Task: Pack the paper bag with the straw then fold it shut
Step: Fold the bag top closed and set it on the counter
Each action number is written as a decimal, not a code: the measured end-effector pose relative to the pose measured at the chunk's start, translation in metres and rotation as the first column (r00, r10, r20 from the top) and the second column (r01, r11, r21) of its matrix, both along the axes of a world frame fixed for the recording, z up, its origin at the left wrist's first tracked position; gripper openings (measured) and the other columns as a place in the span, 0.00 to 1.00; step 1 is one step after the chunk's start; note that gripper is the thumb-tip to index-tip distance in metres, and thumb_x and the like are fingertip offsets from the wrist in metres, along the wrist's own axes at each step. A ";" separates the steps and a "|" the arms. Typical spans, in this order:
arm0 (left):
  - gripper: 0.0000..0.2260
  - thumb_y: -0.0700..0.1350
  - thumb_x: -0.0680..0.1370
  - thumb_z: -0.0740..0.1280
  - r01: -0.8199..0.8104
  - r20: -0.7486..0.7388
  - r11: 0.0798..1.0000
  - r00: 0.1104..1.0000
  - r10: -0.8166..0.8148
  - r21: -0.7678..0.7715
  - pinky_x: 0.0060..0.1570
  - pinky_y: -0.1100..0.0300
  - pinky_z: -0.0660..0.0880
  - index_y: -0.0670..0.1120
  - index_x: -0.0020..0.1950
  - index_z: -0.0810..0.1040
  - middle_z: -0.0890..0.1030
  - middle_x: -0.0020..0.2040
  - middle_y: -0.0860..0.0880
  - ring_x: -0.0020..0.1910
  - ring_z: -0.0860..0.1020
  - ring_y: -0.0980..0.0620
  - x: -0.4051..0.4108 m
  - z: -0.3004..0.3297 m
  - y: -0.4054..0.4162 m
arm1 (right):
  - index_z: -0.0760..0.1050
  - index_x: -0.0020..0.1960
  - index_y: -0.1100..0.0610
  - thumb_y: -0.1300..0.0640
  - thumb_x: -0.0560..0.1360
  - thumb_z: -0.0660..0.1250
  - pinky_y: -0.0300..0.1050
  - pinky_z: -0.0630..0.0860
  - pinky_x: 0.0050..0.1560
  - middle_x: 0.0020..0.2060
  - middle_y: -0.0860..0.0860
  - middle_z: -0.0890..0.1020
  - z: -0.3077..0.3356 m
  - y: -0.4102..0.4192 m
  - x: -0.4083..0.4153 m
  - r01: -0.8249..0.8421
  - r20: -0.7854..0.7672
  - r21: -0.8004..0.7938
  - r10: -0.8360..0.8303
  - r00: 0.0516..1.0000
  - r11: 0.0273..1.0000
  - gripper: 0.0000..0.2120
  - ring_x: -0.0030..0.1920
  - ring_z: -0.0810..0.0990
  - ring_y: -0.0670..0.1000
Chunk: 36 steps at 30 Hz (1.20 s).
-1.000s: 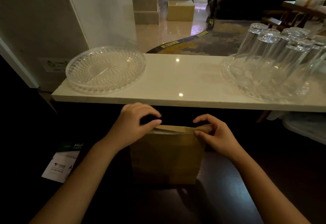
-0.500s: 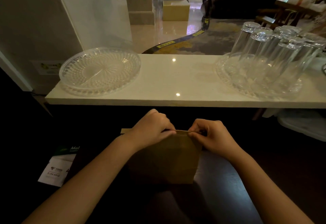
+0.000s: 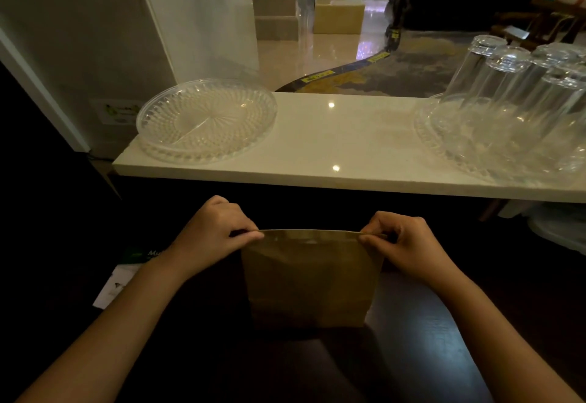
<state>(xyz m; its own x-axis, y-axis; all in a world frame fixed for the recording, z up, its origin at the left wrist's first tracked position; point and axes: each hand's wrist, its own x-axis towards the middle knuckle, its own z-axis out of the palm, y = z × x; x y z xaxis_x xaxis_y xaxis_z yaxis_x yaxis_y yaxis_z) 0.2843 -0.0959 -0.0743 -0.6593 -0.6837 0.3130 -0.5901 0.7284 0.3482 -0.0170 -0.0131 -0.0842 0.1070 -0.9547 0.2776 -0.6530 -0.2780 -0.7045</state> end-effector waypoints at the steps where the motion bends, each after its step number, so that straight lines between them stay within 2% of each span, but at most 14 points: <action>1: 0.12 0.55 0.70 0.66 -0.041 -0.043 0.999 0.998 0.041 -0.003 0.46 0.65 0.67 0.49 0.39 0.83 0.84 0.36 0.54 0.41 0.76 0.60 0.001 -0.004 0.001 | 0.74 0.36 0.43 0.60 0.70 0.70 0.29 0.75 0.37 0.43 0.41 0.81 -0.002 0.000 -0.001 0.009 0.034 0.006 -0.009 0.999 1.000 0.12 0.39 0.81 0.43; 3: 0.02 0.47 0.69 0.72 -0.139 -0.186 0.983 0.969 0.160 0.121 0.46 0.65 0.72 0.51 0.40 0.83 0.83 0.36 0.57 0.42 0.78 0.60 0.000 -0.012 0.008 | 0.76 0.36 0.47 0.62 0.70 0.69 0.31 0.76 0.36 0.42 0.46 0.81 -0.007 0.002 -0.005 0.041 0.111 0.031 -0.044 0.993 0.999 0.10 0.37 0.81 0.46; 5: 0.08 0.42 0.68 0.73 -0.198 -0.303 0.945 0.913 0.274 0.259 0.44 0.72 0.72 0.56 0.40 0.80 0.82 0.37 0.59 0.44 0.78 0.63 -0.001 -0.024 0.016 | 0.77 0.37 0.49 0.63 0.70 0.69 0.34 0.77 0.36 0.40 0.48 0.82 -0.015 0.006 -0.008 0.075 0.189 0.063 -0.086 0.978 0.995 0.09 0.37 0.81 0.47; 7: 0.13 0.41 0.69 0.73 -0.231 -0.337 0.916 0.878 0.341 0.327 0.44 0.75 0.70 0.59 0.42 0.77 0.80 0.40 0.61 0.46 0.76 0.68 -0.002 -0.035 0.024 | 0.77 0.39 0.49 0.65 0.70 0.69 0.36 0.78 0.38 0.39 0.51 0.81 -0.022 0.012 -0.009 0.090 0.234 0.086 -0.108 0.966 0.992 0.10 0.39 0.81 0.49; 10: 0.14 0.39 0.69 0.73 -0.266 -0.324 0.890 0.860 0.393 0.372 0.44 0.74 0.69 0.54 0.49 0.77 0.74 0.49 0.61 0.47 0.72 0.70 0.001 -0.054 0.030 | 0.77 0.42 0.47 0.68 0.68 0.70 0.34 0.78 0.43 0.43 0.50 0.77 -0.034 0.019 -0.009 0.110 0.254 0.102 -0.132 0.958 0.989 0.15 0.44 0.78 0.48; 12: 0.16 0.41 0.68 0.74 -0.305 -0.256 0.864 0.868 0.425 0.401 0.44 0.74 0.69 0.48 0.54 0.77 0.70 0.50 0.60 0.47 0.72 0.65 0.004 -0.068 0.032 | 0.76 0.43 0.45 0.68 0.67 0.71 0.32 0.77 0.44 0.45 0.49 0.73 -0.043 0.023 -0.008 0.133 0.219 0.134 -0.160 0.962 0.982 0.17 0.45 0.76 0.45; 15: 0.20 0.42 0.69 0.73 -0.294 -0.177 0.787 0.876 0.449 0.542 0.53 0.63 0.71 0.44 0.60 0.75 0.74 0.54 0.54 0.55 0.74 0.54 0.006 -0.085 0.041 | 0.72 0.46 0.41 0.68 0.67 0.71 0.35 0.78 0.45 0.45 0.51 0.76 -0.056 0.031 -0.005 0.142 0.181 0.211 -0.181 0.967 0.967 0.22 0.45 0.78 0.47; 18: 0.29 0.40 0.70 0.72 -0.269 -0.108 0.664 0.877 0.469 0.698 0.63 0.51 0.71 0.48 0.69 0.67 0.75 0.63 0.49 0.63 0.72 0.50 0.002 -0.096 0.052 | 0.68 0.50 0.37 0.67 0.68 0.69 0.33 0.78 0.44 0.41 0.49 0.80 -0.068 0.041 -0.002 0.114 0.199 0.300 -0.179 0.963 0.947 0.26 0.46 0.80 0.46; 20: 0.32 0.39 0.70 0.72 -0.287 -0.077 0.637 0.874 0.480 0.715 0.65 0.49 0.70 0.50 0.70 0.63 0.74 0.63 0.50 0.63 0.72 0.51 0.000 -0.104 0.057 | 0.67 0.51 0.35 0.68 0.68 0.69 0.32 0.77 0.43 0.37 0.50 0.80 -0.074 0.045 0.001 0.122 0.189 0.321 -0.189 0.964 0.939 0.29 0.44 0.80 0.43; 23: 0.33 0.37 0.69 0.72 -0.305 -0.091 0.626 0.850 0.519 0.718 0.62 0.52 0.72 0.49 0.71 0.63 0.75 0.61 0.50 0.62 0.74 0.51 -0.004 -0.107 0.057 | 0.67 0.53 0.36 0.69 0.68 0.69 0.38 0.77 0.45 0.33 0.51 0.79 -0.080 0.046 0.002 0.158 0.207 0.307 -0.228 0.952 0.939 0.30 0.41 0.80 0.45; 26: 0.32 0.35 0.70 0.71 -0.278 -0.132 0.623 0.838 0.530 0.731 0.54 0.63 0.74 0.48 0.71 0.63 0.78 0.57 0.52 0.58 0.76 0.53 -0.009 -0.104 0.055 | 0.67 0.52 0.35 0.68 0.68 0.69 0.38 0.77 0.46 0.32 0.52 0.78 -0.078 0.043 0.001 0.175 0.192 0.283 -0.235 0.953 0.943 0.30 0.42 0.79 0.48; 28: 0.32 0.36 0.71 0.71 -0.268 -0.138 0.637 0.847 0.514 0.723 0.44 0.71 0.73 0.48 0.71 0.62 0.77 0.50 0.59 0.50 0.77 0.61 -0.011 -0.097 0.052 | 0.67 0.51 0.35 0.68 0.68 0.69 0.36 0.77 0.43 0.32 0.51 0.78 -0.074 0.040 -0.001 0.183 0.194 0.277 -0.241 0.951 0.943 0.30 0.41 0.79 0.48; 32: 0.33 0.37 0.71 0.71 -0.251 -0.153 0.652 0.854 0.497 0.716 0.41 0.70 0.72 0.49 0.72 0.60 0.79 0.45 0.58 0.46 0.77 0.61 -0.011 -0.074 0.046 | 0.69 0.51 0.38 0.68 0.67 0.70 0.36 0.78 0.40 0.32 0.53 0.78 -0.060 0.035 -0.006 0.182 0.224 0.271 -0.246 0.943 0.945 0.27 0.36 0.79 0.45; 36: 0.33 0.36 0.70 0.71 -0.230 -0.196 0.693 0.856 0.478 0.684 0.41 0.69 0.72 0.49 0.71 0.61 0.81 0.44 0.52 0.45 0.79 0.58 -0.013 -0.042 0.036 | 0.71 0.57 0.49 0.68 0.68 0.69 0.31 0.77 0.38 0.33 0.52 0.77 -0.035 0.029 -0.009 0.181 0.239 0.245 -0.240 0.941 0.953 0.23 0.35 0.79 0.42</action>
<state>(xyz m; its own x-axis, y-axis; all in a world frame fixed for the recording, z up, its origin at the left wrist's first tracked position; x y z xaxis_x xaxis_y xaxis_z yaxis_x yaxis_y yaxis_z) 0.2713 -0.0602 -0.1166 -0.2624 -0.9577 -0.1181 -0.5117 0.0343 0.8585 -0.0257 0.0159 -0.1191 -0.1512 -0.9871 0.0526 -0.4629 0.0237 -0.8861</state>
